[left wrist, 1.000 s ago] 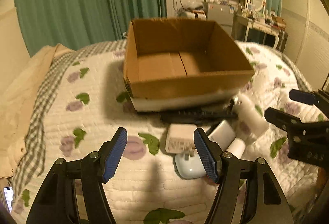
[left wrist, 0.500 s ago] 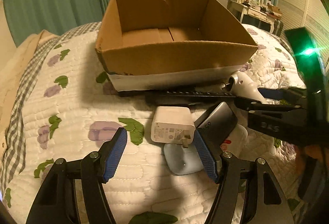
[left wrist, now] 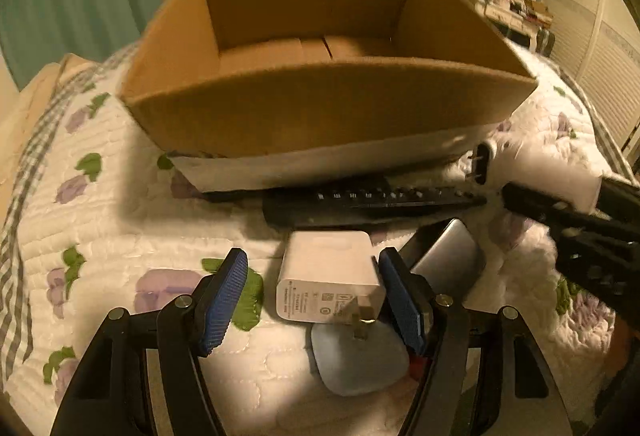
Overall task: Organize rigid objects
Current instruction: 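Grasp the white bottle with the right gripper while the left gripper grasps another white charger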
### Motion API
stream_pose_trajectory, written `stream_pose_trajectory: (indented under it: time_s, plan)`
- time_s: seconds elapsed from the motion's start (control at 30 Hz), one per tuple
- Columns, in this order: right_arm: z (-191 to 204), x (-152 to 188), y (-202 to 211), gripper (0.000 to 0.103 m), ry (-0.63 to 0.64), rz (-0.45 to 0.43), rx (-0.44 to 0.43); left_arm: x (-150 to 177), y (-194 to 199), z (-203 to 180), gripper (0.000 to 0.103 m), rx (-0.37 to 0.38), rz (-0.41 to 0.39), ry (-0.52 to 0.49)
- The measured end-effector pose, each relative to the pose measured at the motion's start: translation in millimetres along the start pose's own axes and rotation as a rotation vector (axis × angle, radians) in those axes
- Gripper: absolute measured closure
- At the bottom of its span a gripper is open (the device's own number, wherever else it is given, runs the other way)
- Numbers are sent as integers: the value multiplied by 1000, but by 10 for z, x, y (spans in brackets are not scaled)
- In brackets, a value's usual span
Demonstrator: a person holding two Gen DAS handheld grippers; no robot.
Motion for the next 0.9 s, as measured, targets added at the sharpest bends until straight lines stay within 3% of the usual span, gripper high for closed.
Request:
stream_pose_trajectory:
  time_s: [0.07,0.17,0.3,0.53,0.73,0.9]
  plan:
    - [-18,-19,47,62,-4,-12,-7,32,25,-2,35,3,3,-8]
    - [-44,-52,104,63,-6,-25,-8,145,45,20,49,30,41,-24]
    - [-31,-68,135,63,-5,-33,-14,125,-21,-51,50,5,51,-68]
    - [-34,-47,162,64,5,-38,-3,149,52,-80,53,15,3,-71]
    - [-43,-51,450,65,9,-87,-16,234,483,-118,53,30,-75,-55]
    - [-13,-104,828,68,25,-143,-29,110,818,-39,53,26,-146,-49]
Point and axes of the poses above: each gripper's, at about its wrist camera, not at the fingertips, and y roughly against the way its jaws point, z to its left, x to its underside, the point moved 2 cm from there along -y, roughly the way its jaws point, and after that the axes turned 1 degree about x, right-handed, at the moved point
